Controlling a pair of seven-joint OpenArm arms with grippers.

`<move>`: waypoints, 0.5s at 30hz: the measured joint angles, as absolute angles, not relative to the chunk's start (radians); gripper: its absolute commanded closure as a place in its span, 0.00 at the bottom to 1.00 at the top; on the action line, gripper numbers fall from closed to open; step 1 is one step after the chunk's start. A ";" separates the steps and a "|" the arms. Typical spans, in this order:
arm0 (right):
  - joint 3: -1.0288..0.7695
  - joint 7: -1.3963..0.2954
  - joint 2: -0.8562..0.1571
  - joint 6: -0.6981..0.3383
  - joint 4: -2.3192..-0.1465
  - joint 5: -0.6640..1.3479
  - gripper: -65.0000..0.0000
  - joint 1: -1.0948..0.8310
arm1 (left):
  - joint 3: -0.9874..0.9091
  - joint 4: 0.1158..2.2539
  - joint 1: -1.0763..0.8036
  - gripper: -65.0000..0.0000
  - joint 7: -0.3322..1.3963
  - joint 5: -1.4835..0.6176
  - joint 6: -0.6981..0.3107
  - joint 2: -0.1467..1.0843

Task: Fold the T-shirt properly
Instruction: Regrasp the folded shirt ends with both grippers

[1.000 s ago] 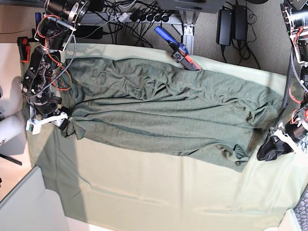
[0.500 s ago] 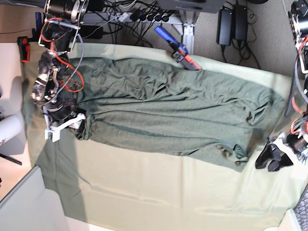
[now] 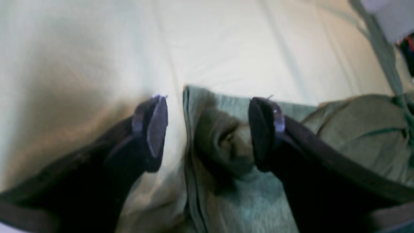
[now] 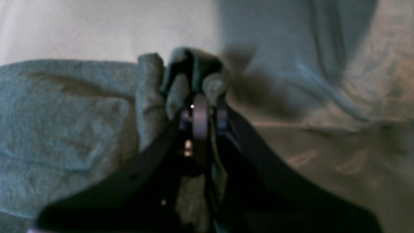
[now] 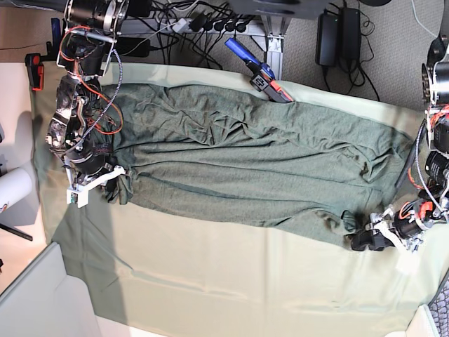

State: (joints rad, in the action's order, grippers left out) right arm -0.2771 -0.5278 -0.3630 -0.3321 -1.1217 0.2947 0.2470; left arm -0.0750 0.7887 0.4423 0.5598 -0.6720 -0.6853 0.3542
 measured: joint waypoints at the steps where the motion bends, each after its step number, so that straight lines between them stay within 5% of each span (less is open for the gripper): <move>1: -0.277 -0.528 -0.363 -0.332 -1.122 0.295 1.00 0.247 | -0.075 0.777 0.445 0.35 0.564 -0.672 -0.685 0.352; 15: -0.277 -0.527 -0.363 -0.332 -1.122 0.295 1.00 0.247 | -0.076 0.776 0.446 0.35 0.807 -0.866 -0.685 0.332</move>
State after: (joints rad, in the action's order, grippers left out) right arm -0.2771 -0.5274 -0.3630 -0.3325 -1.1217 0.2951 0.2466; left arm -0.0757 0.7757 0.4458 0.8070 -0.8658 -0.6853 0.3325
